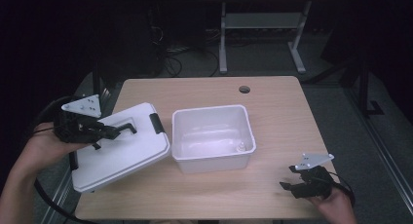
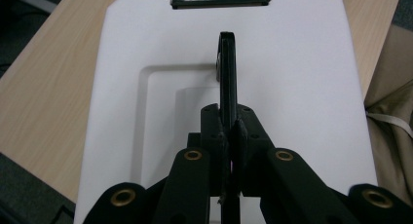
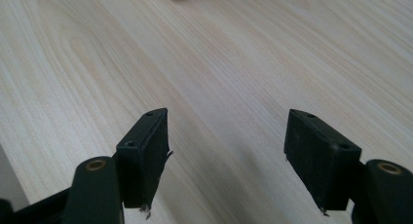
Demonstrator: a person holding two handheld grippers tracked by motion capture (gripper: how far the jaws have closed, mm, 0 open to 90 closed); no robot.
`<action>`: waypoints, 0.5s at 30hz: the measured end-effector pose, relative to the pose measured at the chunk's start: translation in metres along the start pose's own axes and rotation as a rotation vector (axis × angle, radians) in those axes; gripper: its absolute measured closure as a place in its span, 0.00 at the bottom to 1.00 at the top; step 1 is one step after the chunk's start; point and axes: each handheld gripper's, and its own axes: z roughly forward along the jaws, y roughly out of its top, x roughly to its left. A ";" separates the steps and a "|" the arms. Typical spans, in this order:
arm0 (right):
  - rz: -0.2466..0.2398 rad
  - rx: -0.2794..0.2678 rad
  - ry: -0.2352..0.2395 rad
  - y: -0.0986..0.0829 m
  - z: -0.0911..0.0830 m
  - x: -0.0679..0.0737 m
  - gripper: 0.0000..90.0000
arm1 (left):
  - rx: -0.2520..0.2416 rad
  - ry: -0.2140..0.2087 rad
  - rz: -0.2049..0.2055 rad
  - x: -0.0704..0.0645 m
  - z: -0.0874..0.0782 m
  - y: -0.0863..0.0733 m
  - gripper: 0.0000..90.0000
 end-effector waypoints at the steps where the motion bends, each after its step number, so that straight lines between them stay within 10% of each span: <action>1: -0.001 0.000 0.000 0.000 0.000 0.000 0.36 | 0.004 -0.001 0.006 0.000 0.000 0.004 0.93; 15: 0.010 -0.005 0.006 -0.001 -0.002 -0.001 0.36 | 0.002 -0.042 0.054 0.000 0.014 0.040 0.93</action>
